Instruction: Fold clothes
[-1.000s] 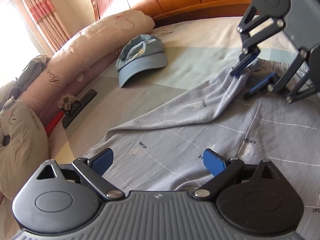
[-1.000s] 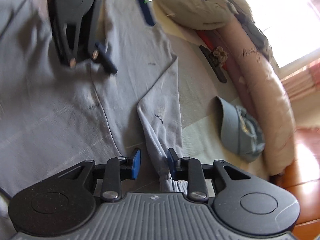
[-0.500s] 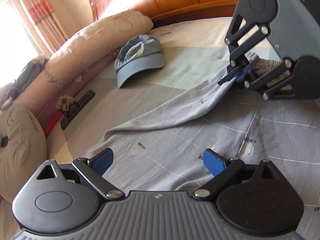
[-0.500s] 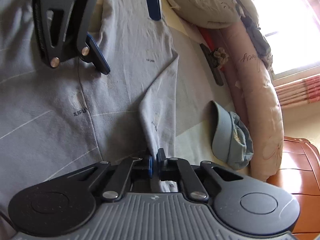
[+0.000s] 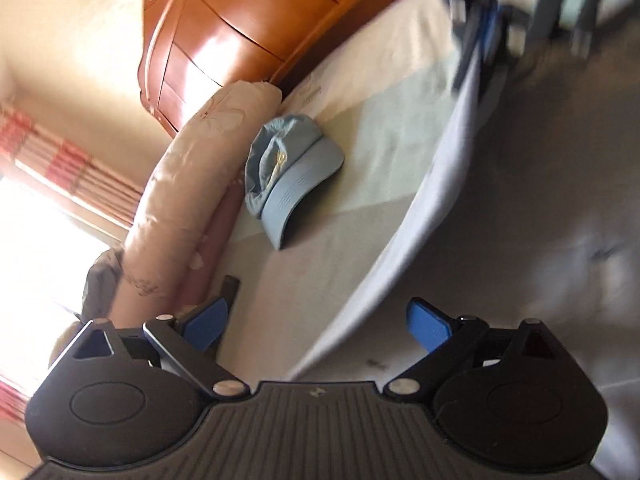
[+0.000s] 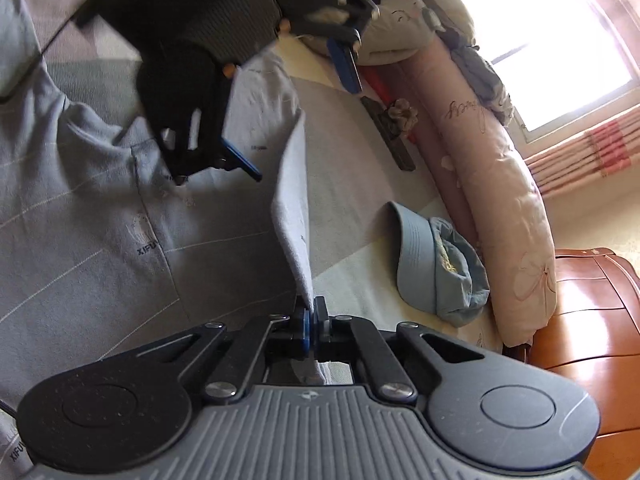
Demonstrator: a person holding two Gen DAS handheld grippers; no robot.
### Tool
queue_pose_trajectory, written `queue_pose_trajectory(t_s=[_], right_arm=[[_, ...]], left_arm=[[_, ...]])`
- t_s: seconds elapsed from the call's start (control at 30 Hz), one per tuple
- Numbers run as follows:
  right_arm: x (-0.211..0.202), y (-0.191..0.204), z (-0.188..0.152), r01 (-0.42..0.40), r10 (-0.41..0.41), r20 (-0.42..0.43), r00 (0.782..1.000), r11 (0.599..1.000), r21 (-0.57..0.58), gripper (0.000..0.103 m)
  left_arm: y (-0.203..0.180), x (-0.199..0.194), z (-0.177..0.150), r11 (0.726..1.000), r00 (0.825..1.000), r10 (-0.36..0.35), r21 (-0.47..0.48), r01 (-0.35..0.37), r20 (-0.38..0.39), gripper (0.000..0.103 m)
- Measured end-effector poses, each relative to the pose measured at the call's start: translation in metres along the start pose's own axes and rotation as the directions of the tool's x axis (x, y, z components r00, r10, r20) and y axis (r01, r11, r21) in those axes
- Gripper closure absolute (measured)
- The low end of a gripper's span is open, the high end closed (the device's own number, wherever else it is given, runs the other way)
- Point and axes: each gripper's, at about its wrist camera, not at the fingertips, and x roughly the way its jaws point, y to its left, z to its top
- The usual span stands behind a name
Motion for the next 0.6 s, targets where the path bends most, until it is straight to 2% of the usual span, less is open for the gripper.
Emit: queue_pose_trajectory(t_s=[0.1, 0.33, 0.4, 0.47, 0.5, 0.6], right_arm=[[-0.003, -0.003, -0.002, 0.001, -0.001, 0.001, 1.000, 1.000, 0.019, 0.100], [-0.007, -0.004, -0.007, -0.011, 0.011, -0.006, 1.000, 0.999, 0.030, 0.100], [-0.008, -0.004, -0.008, -0.015, 0.016, -0.011, 1.000, 0.999, 0.031, 0.100], [-0.008, -0.003, -0.010, -0.018, 0.019, -0.016, 1.000, 0.999, 0.032, 0.100], [-0.009, -0.003, -0.011, -0.020, 0.020, -0.018, 1.000, 0.999, 0.033, 0.100], [-0.007, -0.004, -0.012, -0.024, 0.024, -0.022, 0.999, 0.999, 0.033, 0.100]], left_arm=[[0.000, 0.015, -0.009, 0.999, 1.000, -0.008, 0.039, 0.008, -0.014, 0.015], [0.016, 0.035, -0.027, 0.999, 0.999, -0.043, 0.011, 0.043, 0.008, 0.014], [0.015, 0.036, -0.028, 0.998, 0.999, -0.036, 0.049, 0.036, 0.013, 0.015], [0.009, 0.032, -0.028, 0.996, 0.999, -0.031, 0.089, 0.029, 0.024, 0.022], [0.007, 0.030, -0.029, 0.994, 0.999, -0.034, 0.105, 0.030, 0.032, 0.029], [0.006, 0.028, -0.031, 0.994, 0.998, -0.037, 0.101, 0.032, 0.041, 0.030]])
